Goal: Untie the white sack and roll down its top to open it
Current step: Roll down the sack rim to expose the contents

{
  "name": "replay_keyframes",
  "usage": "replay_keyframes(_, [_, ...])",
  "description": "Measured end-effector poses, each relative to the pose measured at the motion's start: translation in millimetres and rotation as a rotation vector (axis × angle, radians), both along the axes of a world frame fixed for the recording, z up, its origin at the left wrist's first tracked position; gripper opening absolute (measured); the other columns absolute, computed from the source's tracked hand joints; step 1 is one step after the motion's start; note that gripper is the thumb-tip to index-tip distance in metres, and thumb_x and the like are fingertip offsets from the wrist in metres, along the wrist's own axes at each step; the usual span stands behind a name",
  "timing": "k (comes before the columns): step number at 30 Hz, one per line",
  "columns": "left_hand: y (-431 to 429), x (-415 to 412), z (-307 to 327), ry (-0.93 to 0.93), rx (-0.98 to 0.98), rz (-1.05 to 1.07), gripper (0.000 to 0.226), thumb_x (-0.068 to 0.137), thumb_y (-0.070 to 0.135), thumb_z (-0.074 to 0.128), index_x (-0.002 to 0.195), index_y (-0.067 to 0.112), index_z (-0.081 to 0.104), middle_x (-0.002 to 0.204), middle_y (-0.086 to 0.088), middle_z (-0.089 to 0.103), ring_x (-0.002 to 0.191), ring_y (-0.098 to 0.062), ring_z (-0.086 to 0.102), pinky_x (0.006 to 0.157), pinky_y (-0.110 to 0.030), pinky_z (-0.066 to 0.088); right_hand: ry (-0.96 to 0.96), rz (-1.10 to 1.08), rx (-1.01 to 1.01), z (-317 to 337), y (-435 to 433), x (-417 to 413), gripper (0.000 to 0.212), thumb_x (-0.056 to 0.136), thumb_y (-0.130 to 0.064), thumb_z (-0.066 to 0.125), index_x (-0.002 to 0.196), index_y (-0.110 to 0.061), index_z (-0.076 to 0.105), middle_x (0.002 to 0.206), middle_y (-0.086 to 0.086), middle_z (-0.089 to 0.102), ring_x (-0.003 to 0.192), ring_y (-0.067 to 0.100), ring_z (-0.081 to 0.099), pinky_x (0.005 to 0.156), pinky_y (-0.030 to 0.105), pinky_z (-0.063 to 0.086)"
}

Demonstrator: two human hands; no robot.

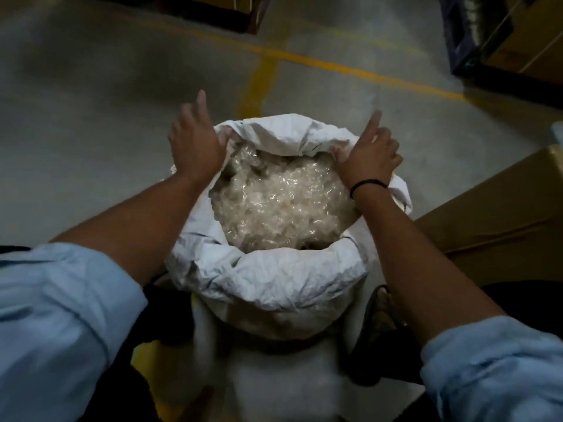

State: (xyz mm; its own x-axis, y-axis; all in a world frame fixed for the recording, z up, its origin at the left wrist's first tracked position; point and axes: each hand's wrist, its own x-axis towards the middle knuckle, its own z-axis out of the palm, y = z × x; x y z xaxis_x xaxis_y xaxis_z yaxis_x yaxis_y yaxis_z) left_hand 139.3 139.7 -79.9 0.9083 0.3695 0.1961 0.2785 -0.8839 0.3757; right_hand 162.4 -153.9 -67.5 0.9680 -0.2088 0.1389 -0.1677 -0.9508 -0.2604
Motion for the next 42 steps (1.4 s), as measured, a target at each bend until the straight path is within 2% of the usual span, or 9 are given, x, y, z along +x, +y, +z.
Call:
replay_keyframes(5, [-33.8,-47.8,15.5,-0.2,0.236,-0.396,0.053,0.091,0.028,0.06,0.142,0.024,0.046,0.131,-0.01,0.055,0.112,-0.033,0.054,0.088,-0.045,0.047,0.023,0.353,0.152,15.2,40.5,-70.3,0.067,0.094,-0.04,0.057,0.149,-0.012,0.03,0.127,0.018,0.059,0.115,0.037,0.057,0.092,0.044,0.048])
replay_keyframes(11, [-65.3,-105.6,6.7,0.131,0.157,-0.682,0.057,0.08,0.019,0.074,0.133,0.025,0.055,0.123,-0.005,0.065,0.111,-0.028,0.059,0.086,-0.039,0.05,0.411,0.721,-0.044,22.1,71.0,-148.1,0.032,0.096,-0.043,0.052,0.117,-0.02,0.058,0.106,0.012,0.067,0.095,0.033,0.064,0.072,0.037,0.048])
replay_keyframes(15, [-55.4,-108.4,7.7,0.237,0.136,-0.626,0.069,0.081,0.006,0.061,0.147,0.022,0.046,0.142,-0.008,0.055,0.126,-0.031,0.053,0.098,-0.042,0.049,0.483,0.68,-0.017,17.8,58.2,-170.6,0.03,0.096,-0.041,0.051,0.1,-0.013,0.061,0.098,0.012,0.068,0.091,0.032,0.064,0.075,0.039,0.052])
replay_keyframes(20, [-18.3,-95.4,4.3,0.311,0.069,-0.465,0.067,0.088,0.016,0.057,0.152,0.015,0.036,0.154,-0.014,0.044,0.136,-0.034,0.048,0.103,-0.045,0.046,0.544,0.644,-0.099,15.1,38.5,-188.3,0.048,0.098,-0.056,0.037,0.113,-0.016,0.058,0.109,0.009,0.065,0.098,0.029,0.06,0.083,0.039,0.046])
replay_keyframes(24, [1.1,-80.7,0.3,0.471,0.267,-0.404,0.09,0.095,0.042,0.056,0.163,0.015,0.004,0.17,-0.016,0.004,0.156,-0.033,0.014,0.124,-0.045,0.022,0.881,0.729,-0.214,12.0,23.4,-196.5,0.061,0.105,-0.055,0.022,0.097,-0.012,0.065,0.113,0.015,0.066,0.099,0.029,0.059,0.087,0.034,0.041])
replay_keyframes(27, [-2.9,-68.8,8.5,0.485,0.309,-0.383,0.096,0.095,0.048,0.054,0.162,0.012,-0.004,0.169,-0.02,0.004,0.156,-0.034,0.01,0.126,-0.043,0.012,1.04,0.704,-0.119,22.2,9.0,-197.7,0.062,0.105,-0.056,0.019,0.073,-0.018,0.057,0.093,0.008,0.062,0.085,0.025,0.056,0.083,0.03,0.038])
replay_keyframes(30, [-19.4,-64.7,18.9,0.582,0.387,-0.389,0.083,0.091,0.046,0.057,0.16,0.021,0.018,0.164,-0.022,0.023,0.15,-0.038,0.027,0.119,-0.047,0.027,0.854,0.709,-0.035,22.4,-0.7,-169.9,0.055,0.105,-0.052,0.03,0.082,-0.017,0.066,0.088,0.002,0.069,0.083,0.02,0.062,0.084,0.033,0.048])
replay_keyframes(34, [-49.3,-66.5,41.7,0.526,0.448,-0.46,0.045,0.091,0.042,0.058,0.131,0.021,0.058,0.123,-0.005,0.065,0.112,-0.028,0.064,0.086,-0.04,0.051,0.465,0.653,-0.03,16.1,6.5,-119.6,0.032,0.1,-0.049,0.044,0.088,-0.024,0.06,0.09,0.002,0.066,0.088,0.025,0.063,0.081,0.04,0.053])
replay_keyframes(42, [-83.9,-102.9,44.2,0.556,0.529,-0.936,0.07,0.09,0.079,0.037,0.138,0.029,0.049,0.137,-0.01,0.047,0.116,-0.03,0.056,0.085,-0.042,0.051,0.195,0.344,0.157,0.3,-2.5,-14.4,0.035,0.091,-0.028,0.056,0.119,-0.01,0.063,0.117,0.014,0.068,0.11,0.033,0.062,0.094,0.036,0.048])
